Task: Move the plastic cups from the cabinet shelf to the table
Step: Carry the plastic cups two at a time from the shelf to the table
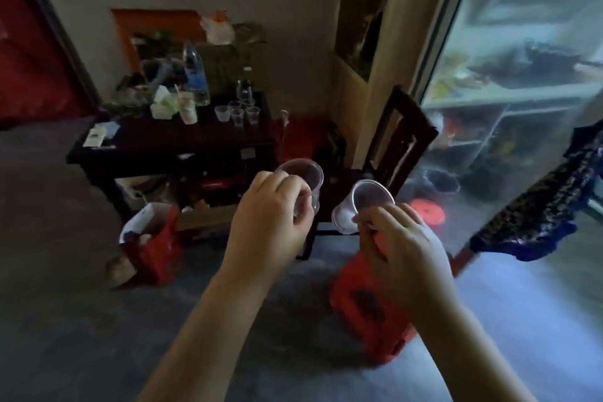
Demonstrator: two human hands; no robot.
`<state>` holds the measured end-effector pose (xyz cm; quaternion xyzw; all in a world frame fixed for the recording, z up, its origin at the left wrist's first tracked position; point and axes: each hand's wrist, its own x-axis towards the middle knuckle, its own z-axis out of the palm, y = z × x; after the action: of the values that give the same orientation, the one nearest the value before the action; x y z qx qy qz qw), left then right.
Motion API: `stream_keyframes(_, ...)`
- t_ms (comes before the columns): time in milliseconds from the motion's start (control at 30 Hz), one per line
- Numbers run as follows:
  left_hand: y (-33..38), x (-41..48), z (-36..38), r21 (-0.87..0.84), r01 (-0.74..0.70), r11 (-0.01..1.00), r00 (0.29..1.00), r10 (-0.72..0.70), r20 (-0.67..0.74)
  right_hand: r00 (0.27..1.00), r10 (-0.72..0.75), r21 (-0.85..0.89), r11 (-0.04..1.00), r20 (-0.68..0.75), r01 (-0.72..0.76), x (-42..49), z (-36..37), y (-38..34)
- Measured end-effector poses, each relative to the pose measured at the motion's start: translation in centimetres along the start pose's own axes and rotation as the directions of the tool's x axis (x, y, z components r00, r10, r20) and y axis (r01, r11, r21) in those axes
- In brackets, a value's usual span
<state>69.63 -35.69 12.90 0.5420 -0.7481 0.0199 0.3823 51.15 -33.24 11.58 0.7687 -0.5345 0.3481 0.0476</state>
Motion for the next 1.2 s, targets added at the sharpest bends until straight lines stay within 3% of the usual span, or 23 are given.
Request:
stream_keyframes(267,-9.6,1.4,-2.6,0.144,0.191,0.971,0.975,-0.171,-0.141,0.975,-0.195,0.141,0.974,0.105,0.179,9.3,9.0,-3.5)
stream_keyframes(533,-13.3,6.9,1.4,0.243,0.268,0.932,0.959,-0.235,-0.159,0.954,-0.279,0.258,0.934,0.104,0.245,16.6,15.6,0.4)
stream_keyframes(867,-17.0,18.2,9.6,0.255,0.306,0.917,0.951,-0.284,-0.118,0.960,-0.248,0.224,0.950,0.128,0.216,27.6,20.5,11.5)
stream_keyframes(1200,-27.6,24.9,13.9,0.257,0.374,0.891,0.927,-0.370,-0.065,0.936,-0.247,0.281,0.944,0.252,0.174,36.3,31.5,12.4)
